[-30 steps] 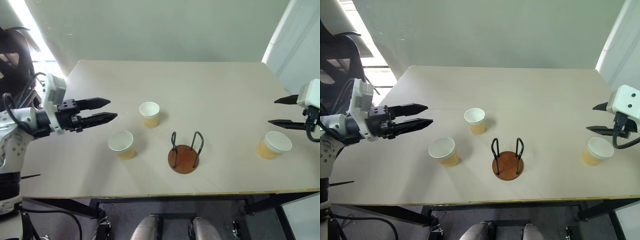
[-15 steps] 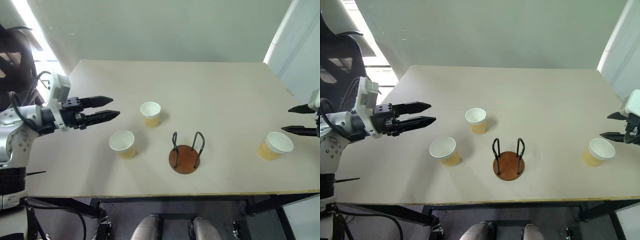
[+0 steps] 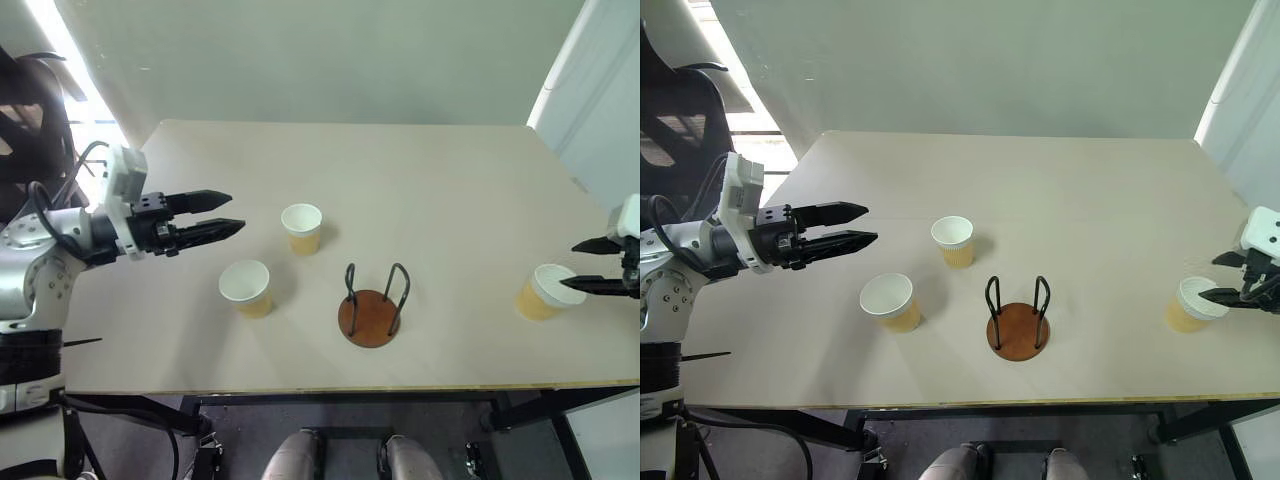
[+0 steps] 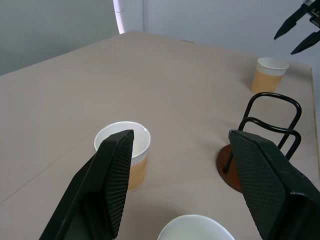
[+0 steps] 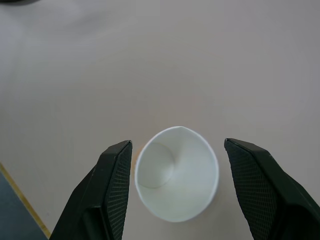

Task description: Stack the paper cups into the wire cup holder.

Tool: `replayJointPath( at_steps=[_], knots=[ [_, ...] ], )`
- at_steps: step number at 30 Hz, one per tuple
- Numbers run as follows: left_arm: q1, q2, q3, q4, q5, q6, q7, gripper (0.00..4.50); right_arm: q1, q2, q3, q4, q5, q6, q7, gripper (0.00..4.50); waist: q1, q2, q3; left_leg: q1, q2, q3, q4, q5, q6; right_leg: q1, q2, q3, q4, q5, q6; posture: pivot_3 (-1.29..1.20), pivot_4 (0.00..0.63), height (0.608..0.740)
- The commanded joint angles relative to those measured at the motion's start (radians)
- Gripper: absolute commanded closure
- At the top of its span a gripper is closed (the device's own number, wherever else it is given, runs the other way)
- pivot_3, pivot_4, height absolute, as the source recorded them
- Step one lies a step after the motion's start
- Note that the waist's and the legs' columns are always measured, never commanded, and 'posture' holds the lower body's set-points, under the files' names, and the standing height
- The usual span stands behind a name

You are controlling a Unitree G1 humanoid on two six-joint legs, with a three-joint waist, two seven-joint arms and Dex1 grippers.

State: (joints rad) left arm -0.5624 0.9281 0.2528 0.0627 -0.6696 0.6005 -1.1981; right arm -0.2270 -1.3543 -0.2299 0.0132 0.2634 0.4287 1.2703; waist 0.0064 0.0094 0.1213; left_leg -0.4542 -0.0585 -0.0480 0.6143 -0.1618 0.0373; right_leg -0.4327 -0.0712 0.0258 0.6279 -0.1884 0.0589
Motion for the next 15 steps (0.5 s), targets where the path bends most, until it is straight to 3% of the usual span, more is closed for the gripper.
replayJointPath(
  at_steps=[1, 15],
  knots=[
    [-0.008, 0.013, 0.021, -0.024, -0.007, -0.001, -0.001, 1.25, 0.007, 0.001, 0.007, 0.013, -0.015, -0.02, 0.007, 1.5, 0.0, 0.0, 0.0, 0.0, 0.0, 0.0, 0.0, 0.0, 0.0, 0.0, 0.0, 0.0, 0.0, 0.0, 0.0, 0.0, 0.15, 0.74],
    [0.018, 0.021, 0.044, -0.046, -0.014, 0.013, 0.009, 1.25, -0.047, 0.046, 0.108, 0.05, -0.054, -0.02, -0.003, 1.5, 0.0, 0.0, 0.0, 0.001, 0.0, 0.0, 0.001, 0.001, 0.001, 0.001, 0.0, 0.0, 0.0, 0.002, 0.001, 0.0, 0.15, 0.74]
  ],
)
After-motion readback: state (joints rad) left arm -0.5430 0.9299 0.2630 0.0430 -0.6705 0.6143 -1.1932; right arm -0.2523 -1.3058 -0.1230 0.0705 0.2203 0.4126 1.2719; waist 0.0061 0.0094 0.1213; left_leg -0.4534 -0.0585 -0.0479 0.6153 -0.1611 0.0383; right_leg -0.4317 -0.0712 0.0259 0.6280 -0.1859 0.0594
